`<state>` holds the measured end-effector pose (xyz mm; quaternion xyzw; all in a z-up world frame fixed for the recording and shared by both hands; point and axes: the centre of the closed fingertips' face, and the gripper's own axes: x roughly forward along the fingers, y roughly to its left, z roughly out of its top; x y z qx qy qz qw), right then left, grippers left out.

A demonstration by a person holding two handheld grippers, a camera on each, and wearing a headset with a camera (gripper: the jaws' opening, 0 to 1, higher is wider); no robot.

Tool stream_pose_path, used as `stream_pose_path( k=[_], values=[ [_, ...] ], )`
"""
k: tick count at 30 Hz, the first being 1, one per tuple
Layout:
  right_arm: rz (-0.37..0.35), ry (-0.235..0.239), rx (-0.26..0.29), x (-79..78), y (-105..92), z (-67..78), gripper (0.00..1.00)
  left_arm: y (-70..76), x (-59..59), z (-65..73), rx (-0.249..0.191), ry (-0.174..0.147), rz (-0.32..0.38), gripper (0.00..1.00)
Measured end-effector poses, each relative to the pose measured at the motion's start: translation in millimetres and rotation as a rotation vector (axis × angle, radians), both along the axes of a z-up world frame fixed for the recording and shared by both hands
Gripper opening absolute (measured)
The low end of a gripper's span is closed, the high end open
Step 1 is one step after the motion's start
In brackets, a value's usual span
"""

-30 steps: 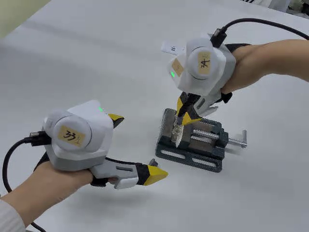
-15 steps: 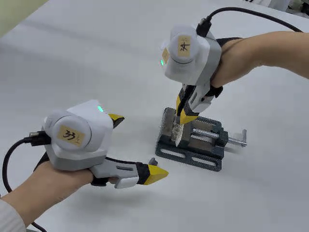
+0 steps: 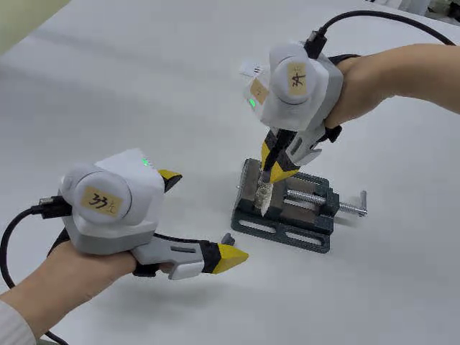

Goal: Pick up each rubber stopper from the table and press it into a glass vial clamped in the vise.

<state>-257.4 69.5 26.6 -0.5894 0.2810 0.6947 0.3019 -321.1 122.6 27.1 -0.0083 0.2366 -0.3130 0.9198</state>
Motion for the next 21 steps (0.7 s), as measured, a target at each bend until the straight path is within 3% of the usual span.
stream_pose_path(
  k=[3,14,21],
  values=[
    [0.044,0.002,0.009,-1.2,-2.6,-0.1,0.04,-0.7,0.4,0.4,0.001,-0.001,-0.002,0.92],
    [-0.032,0.015,0.052,-3.1,-3.2,1.3,0.06,-0.3,0.1,0.6,0.003,0.001,-0.004,0.92],
    [-0.015,0.008,0.069,-1.6,-1.6,1.4,0.07,-3.2,0.3,1.3,-0.003,0.002,-0.005,0.92]
  ],
)
